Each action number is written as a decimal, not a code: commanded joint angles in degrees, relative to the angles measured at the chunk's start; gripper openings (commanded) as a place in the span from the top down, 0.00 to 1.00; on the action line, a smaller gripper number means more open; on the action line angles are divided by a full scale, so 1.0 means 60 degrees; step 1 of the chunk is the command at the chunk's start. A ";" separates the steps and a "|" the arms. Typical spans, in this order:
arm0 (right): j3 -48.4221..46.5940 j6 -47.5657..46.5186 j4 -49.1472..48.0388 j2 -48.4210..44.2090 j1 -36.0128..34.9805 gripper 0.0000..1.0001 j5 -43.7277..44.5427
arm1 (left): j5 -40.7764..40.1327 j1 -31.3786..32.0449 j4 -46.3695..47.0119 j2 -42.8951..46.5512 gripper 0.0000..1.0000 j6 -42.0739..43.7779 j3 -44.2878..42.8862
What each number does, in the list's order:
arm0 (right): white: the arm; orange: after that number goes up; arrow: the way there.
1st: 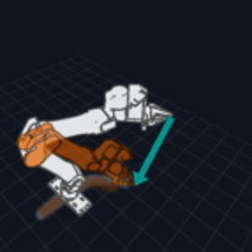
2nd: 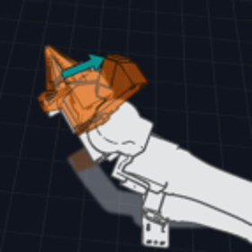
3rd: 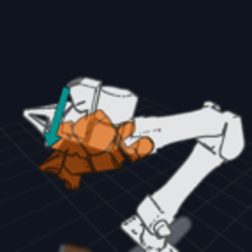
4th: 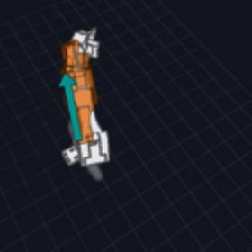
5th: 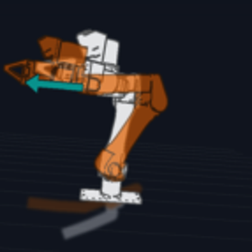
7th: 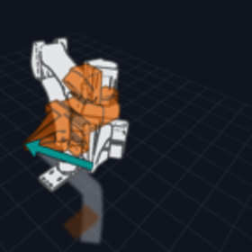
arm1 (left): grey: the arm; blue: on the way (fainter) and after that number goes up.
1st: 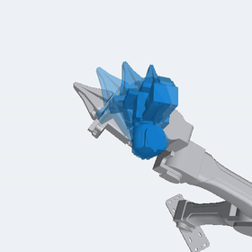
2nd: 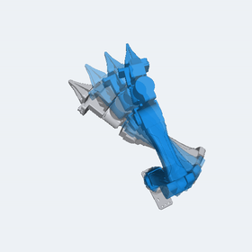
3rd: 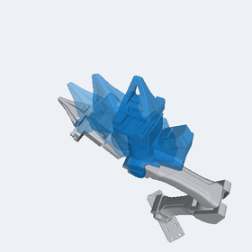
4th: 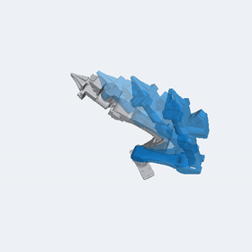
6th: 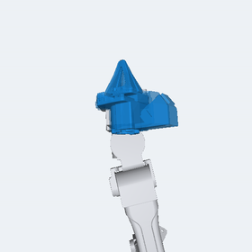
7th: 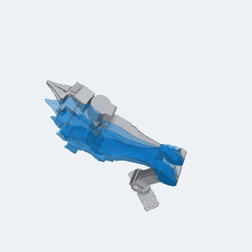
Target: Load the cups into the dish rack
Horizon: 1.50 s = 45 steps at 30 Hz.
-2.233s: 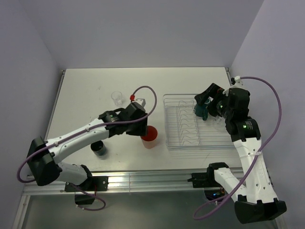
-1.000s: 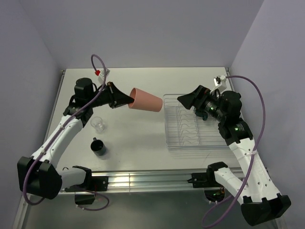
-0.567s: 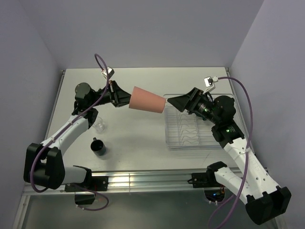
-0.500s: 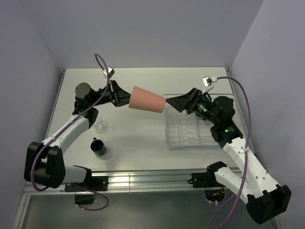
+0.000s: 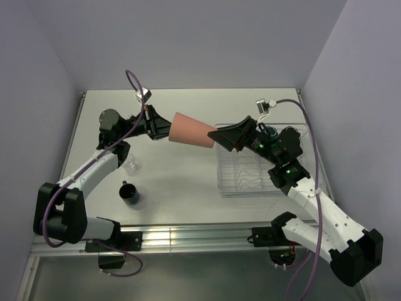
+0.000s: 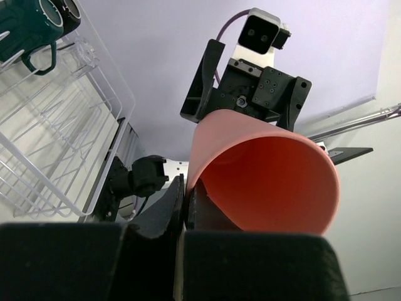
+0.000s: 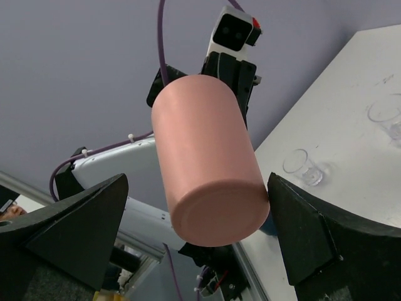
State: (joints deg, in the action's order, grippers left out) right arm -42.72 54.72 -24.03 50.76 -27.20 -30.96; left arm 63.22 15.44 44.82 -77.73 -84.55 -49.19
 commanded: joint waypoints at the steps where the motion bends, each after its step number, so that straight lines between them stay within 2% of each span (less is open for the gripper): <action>1: -0.0131 0.0036 -0.0785 0.0284 -0.0445 0.00 0.0106 | 0.0171 0.0019 0.0938 -0.0023 1.00 -0.0248 -0.0225; 10: -0.0277 -0.0126 -0.0975 0.0709 -0.1062 0.01 0.0472 | 0.0156 0.0019 0.1275 -0.0038 1.00 -0.0395 -0.0108; 13: -0.0278 -0.0111 -0.1048 0.0739 -0.1150 0.11 0.0560 | 0.0156 0.0019 0.1203 -0.0008 1.00 -0.0322 -0.0049; 16: -0.0307 -0.0096 -0.1078 0.0783 -0.1223 0.40 0.0634 | 0.0156 0.0019 0.1144 0.0021 1.00 -0.0234 0.0024; 17: -0.0321 -0.0082 -0.1063 0.0812 -0.1252 0.62 0.0619 | 0.0156 0.0019 0.1173 0.0021 1.00 -0.0234 0.0053; 19: -0.0394 -0.0052 -0.1063 0.0900 -0.1296 0.79 0.0575 | 0.0156 0.0019 0.1260 0.0007 0.99 -0.0306 0.0141; 20: -0.0409 -0.0038 -0.1034 0.0943 -0.1311 0.93 0.0575 | 0.0171 0.0034 0.1478 -0.0008 0.99 -0.0365 0.0171; 21: -0.0424 -0.0009 -0.1005 0.0973 -0.1326 1.00 0.0575 | 0.0200 0.0034 0.1597 -0.0008 0.96 -0.0424 0.0229; 23: -0.0439 -0.0008 -0.0961 0.0988 -0.1341 1.00 0.0663 | 0.0244 0.0019 0.1584 -0.0008 0.89 -0.0410 0.0259; 24: -0.0468 -0.0095 -0.0758 0.0915 -0.1355 1.00 0.0706 | 0.0244 0.0019 0.1453 0.0021 0.80 -0.0352 0.0244; 26: -0.0570 -0.0286 -0.0348 0.0783 -0.1355 1.00 0.1014 | 0.0142 0.0005 0.0840 0.0211 0.69 0.0334 0.0142; 27: -0.0701 -0.0548 0.0249 0.0594 -0.1341 1.00 0.1160 | -0.0018 -0.0054 -0.0382 0.0386 0.58 0.0743 -0.0090; 29: -0.0906 -0.0856 0.1013 0.0374 -0.1341 1.00 0.1641 | -0.0281 -0.0171 -0.1837 0.0606 0.48 0.2178 -0.0399; 30: -0.0994 -0.1177 0.1742 0.0112 -0.1341 1.00 0.1847 | -0.0428 -0.0244 -0.3280 0.0709 0.41 0.2633 -0.0763; 31: -0.1184 -0.1325 0.2141 -0.0036 -0.1341 1.00 0.2067 | -0.0719 -0.0448 -0.3904 0.0884 0.38 0.3391 -0.0941; 34: -0.1725 -0.1941 0.3825 -0.0534 -0.1311 1.00 0.2990 | -0.1102 -0.1047 -0.5572 0.1177 0.33 0.4187 -0.1439; 36: -0.2251 -0.2335 0.5284 -0.0856 -0.1282 1.00 0.3707 | -0.1278 -0.1618 -0.6090 0.1382 0.31 0.4466 -0.1587; 38: -0.2692 -0.2585 0.6300 -0.1047 -0.1238 1.00 0.4191 | -0.1744 -0.1986 -0.7347 0.1515 0.31 0.4949 -0.1733; 41: -0.3878 -0.2937 0.8818 -0.1195 -0.1194 1.00 0.5901 | -0.2536 -0.2339 -0.9662 0.1691 0.31 0.6179 -0.2288; 42: -0.4229 -0.2996 1.0188 -0.1093 -0.1194 1.00 0.7053 | -0.3090 -0.2339 -1.0000 0.1735 0.31 0.6385 -0.2305; 45: -0.5665 -0.2807 1.2695 -0.0508 -0.1063 1.00 0.8831 | -0.3547 -0.2339 -1.0705 0.1925 0.31 0.6855 -0.2144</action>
State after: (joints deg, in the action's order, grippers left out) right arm -70.00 39.35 31.22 45.78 -34.33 5.63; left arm 47.83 1.26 -8.19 -68.12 -51.03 -60.77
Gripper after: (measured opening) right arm 0.729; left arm 0.690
